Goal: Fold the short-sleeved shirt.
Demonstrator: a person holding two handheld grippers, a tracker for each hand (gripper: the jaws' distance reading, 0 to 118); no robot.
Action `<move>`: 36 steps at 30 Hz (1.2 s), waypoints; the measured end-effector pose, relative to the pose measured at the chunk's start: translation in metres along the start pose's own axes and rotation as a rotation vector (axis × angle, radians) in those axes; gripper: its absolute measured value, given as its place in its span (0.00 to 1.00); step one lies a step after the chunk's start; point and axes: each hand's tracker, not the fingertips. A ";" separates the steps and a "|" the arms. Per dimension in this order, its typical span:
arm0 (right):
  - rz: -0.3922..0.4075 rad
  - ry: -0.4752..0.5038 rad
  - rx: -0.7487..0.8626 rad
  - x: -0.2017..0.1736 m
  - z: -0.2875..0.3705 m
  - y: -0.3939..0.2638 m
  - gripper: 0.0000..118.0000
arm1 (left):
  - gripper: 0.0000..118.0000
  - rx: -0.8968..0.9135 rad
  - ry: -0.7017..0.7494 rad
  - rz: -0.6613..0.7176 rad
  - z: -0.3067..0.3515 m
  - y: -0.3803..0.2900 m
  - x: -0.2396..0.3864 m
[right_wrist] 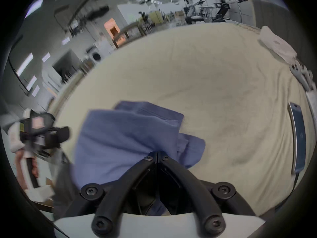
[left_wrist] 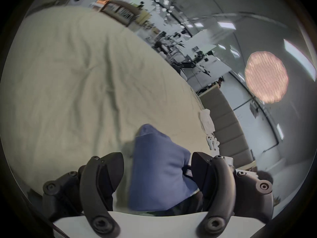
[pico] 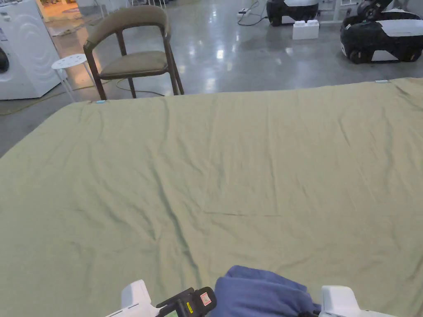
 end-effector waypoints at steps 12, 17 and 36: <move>0.053 -0.021 0.017 -0.005 0.010 -0.005 0.00 | 0.36 -0.200 -0.011 -0.029 -0.088 -0.009 -0.006; -0.058 0.076 0.051 0.001 0.029 -0.004 0.00 | 0.25 -0.168 -0.030 -0.026 -0.066 0.002 -0.004; -0.227 0.155 0.177 0.034 0.080 -0.026 0.00 | 0.53 0.150 0.683 0.031 0.143 0.198 -0.142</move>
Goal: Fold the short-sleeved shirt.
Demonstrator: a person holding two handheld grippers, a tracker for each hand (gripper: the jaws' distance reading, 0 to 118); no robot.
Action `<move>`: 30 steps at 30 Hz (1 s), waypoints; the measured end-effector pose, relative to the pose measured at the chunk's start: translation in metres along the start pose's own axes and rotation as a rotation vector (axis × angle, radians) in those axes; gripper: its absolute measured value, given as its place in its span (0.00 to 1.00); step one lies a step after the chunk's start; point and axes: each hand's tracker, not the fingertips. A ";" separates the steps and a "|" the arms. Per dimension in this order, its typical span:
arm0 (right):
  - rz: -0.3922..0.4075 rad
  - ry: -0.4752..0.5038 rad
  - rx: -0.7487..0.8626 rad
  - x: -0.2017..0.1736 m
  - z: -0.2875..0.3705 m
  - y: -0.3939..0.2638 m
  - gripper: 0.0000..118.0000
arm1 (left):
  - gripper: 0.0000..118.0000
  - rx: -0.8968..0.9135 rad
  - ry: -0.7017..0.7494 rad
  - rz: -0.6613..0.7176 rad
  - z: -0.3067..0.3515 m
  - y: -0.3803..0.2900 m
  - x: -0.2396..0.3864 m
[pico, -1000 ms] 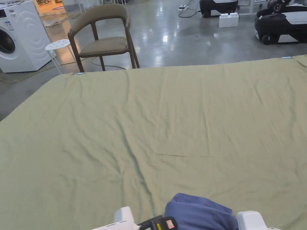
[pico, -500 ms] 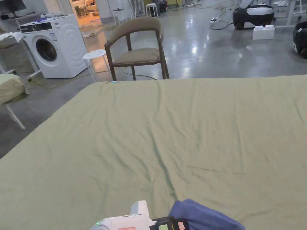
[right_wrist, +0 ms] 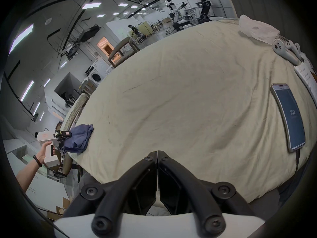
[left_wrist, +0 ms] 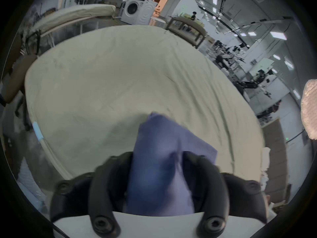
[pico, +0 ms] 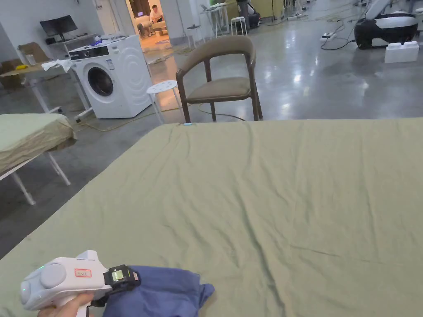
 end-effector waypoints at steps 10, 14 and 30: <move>0.195 -0.072 0.275 -0.013 0.066 0.011 0.00 | 0.63 0.488 0.023 -0.434 0.164 -0.055 0.100; 0.373 -0.132 0.452 -0.034 0.104 0.008 0.00 | 0.61 0.686 -0.158 -0.431 0.219 -0.135 0.140; 0.490 -0.248 0.640 -0.069 0.175 -0.015 0.00 | 0.00 0.891 -0.280 -0.665 0.273 -0.255 0.238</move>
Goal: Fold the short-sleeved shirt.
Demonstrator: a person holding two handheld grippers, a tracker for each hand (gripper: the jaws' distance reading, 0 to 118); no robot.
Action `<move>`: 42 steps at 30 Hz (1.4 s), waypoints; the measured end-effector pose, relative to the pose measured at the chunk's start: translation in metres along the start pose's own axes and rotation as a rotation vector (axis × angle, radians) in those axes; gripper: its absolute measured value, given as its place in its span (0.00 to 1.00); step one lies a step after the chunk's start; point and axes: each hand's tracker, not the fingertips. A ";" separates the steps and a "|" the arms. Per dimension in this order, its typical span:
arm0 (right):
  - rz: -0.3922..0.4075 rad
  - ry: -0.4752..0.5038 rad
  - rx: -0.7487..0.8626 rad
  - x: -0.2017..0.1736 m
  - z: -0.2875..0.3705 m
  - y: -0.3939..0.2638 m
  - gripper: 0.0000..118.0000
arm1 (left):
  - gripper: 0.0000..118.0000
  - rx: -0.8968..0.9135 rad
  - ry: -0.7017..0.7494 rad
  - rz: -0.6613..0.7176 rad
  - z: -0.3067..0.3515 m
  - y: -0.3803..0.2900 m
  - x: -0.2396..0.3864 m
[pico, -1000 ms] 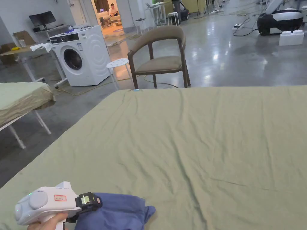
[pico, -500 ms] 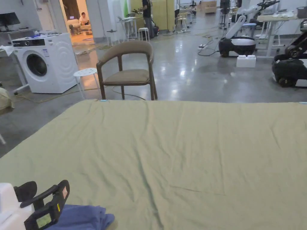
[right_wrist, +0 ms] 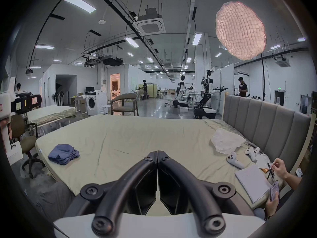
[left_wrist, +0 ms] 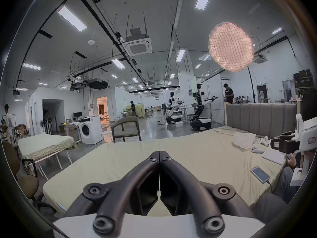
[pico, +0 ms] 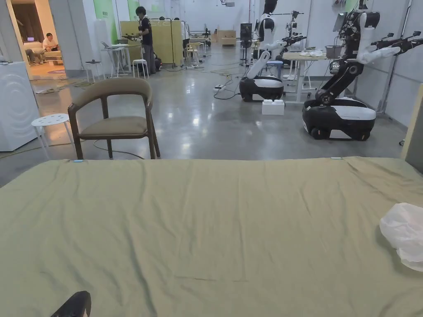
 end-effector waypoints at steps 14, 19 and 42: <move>-0.052 0.017 0.012 0.004 -0.003 0.002 0.00 | 0.00 -0.036 -0.013 0.069 -0.006 -0.004 -0.009; -0.043 0.009 0.027 0.002 -0.003 0.005 0.47 | 0.42 -0.044 -0.005 0.080 -0.006 -0.005 -0.009; -0.124 -0.015 0.058 0.012 -0.003 0.007 1.00 | 0.97 -0.042 -0.003 0.103 -0.006 -0.004 -0.008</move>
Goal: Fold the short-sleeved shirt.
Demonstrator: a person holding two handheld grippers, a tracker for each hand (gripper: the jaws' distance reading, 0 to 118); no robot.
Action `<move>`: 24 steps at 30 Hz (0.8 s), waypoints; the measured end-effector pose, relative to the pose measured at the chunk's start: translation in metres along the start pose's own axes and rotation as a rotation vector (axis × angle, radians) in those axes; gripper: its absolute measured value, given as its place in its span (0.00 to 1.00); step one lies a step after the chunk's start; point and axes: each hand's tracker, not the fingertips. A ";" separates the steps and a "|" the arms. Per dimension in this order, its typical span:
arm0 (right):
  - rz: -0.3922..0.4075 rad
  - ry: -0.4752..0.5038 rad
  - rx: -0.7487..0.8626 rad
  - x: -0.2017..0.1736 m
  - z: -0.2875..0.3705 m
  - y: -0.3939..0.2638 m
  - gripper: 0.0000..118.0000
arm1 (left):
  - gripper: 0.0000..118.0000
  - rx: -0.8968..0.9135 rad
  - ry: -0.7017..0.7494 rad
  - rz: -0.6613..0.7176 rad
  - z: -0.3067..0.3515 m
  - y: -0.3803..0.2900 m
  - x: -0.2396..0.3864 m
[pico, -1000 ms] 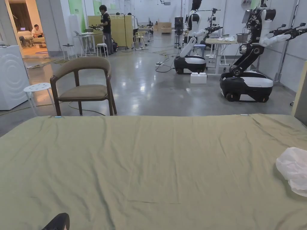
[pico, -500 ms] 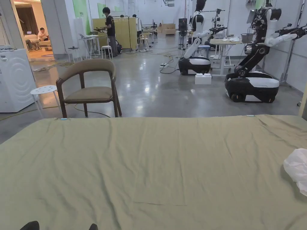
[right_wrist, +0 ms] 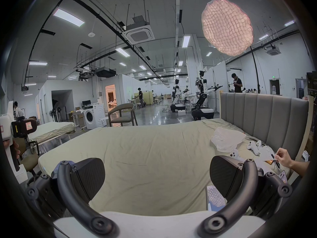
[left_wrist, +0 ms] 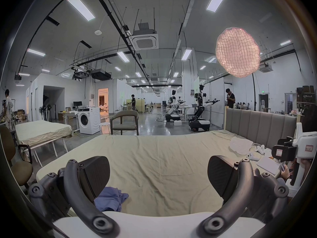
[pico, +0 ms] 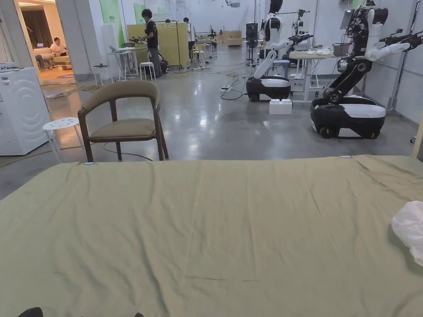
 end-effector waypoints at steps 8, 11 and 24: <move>-0.045 0.015 -0.004 0.005 0.000 0.007 1.00 | 0.97 -0.014 0.007 0.030 -0.003 0.000 0.000; -0.135 -0.002 -0.052 0.011 -0.005 0.011 1.00 | 0.97 -0.024 0.006 0.026 -0.003 0.000 0.000; -0.246 -0.229 -0.122 0.002 -0.004 0.039 1.00 | 0.97 -0.053 -0.004 0.077 -0.005 -0.001 -0.006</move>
